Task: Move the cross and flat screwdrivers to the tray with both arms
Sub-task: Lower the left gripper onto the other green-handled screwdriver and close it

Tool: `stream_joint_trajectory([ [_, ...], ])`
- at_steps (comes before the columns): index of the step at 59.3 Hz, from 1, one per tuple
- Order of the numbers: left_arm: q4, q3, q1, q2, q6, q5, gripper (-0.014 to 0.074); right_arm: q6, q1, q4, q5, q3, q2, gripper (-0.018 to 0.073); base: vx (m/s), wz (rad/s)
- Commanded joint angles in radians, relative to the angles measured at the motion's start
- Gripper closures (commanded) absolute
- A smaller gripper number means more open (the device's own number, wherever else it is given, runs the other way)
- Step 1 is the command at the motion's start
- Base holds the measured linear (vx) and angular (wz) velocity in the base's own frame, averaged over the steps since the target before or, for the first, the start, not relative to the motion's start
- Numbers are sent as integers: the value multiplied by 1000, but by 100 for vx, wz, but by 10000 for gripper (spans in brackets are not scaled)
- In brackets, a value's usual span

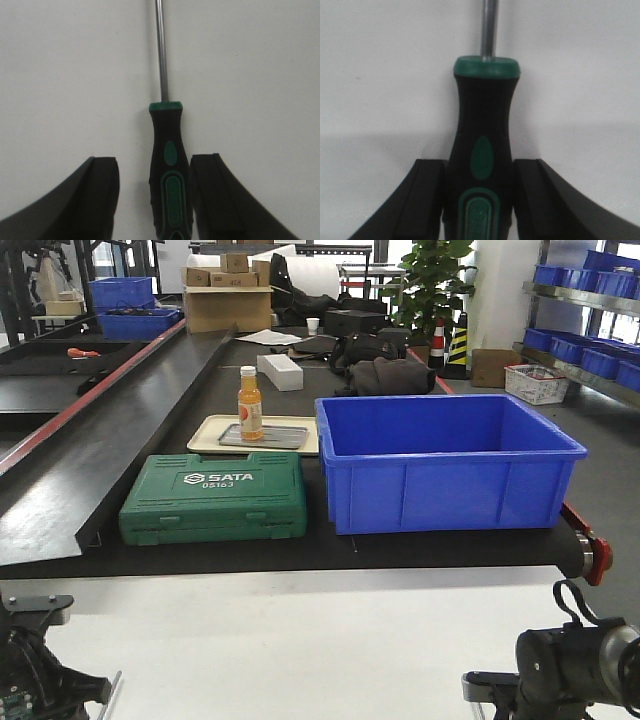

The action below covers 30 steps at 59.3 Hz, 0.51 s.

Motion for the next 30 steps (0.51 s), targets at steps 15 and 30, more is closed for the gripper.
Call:
stream_joint_trajectory([
  [15, -43, -33, -47, 28, 34, -1, 145, -19, 0, 12, -39, -3, -3, 567, 0, 0],
  [30, -43, -32, -69, 47, 28, -8, 145, -19, 0, 12, -41, -3, -3, 567, 0, 0],
])
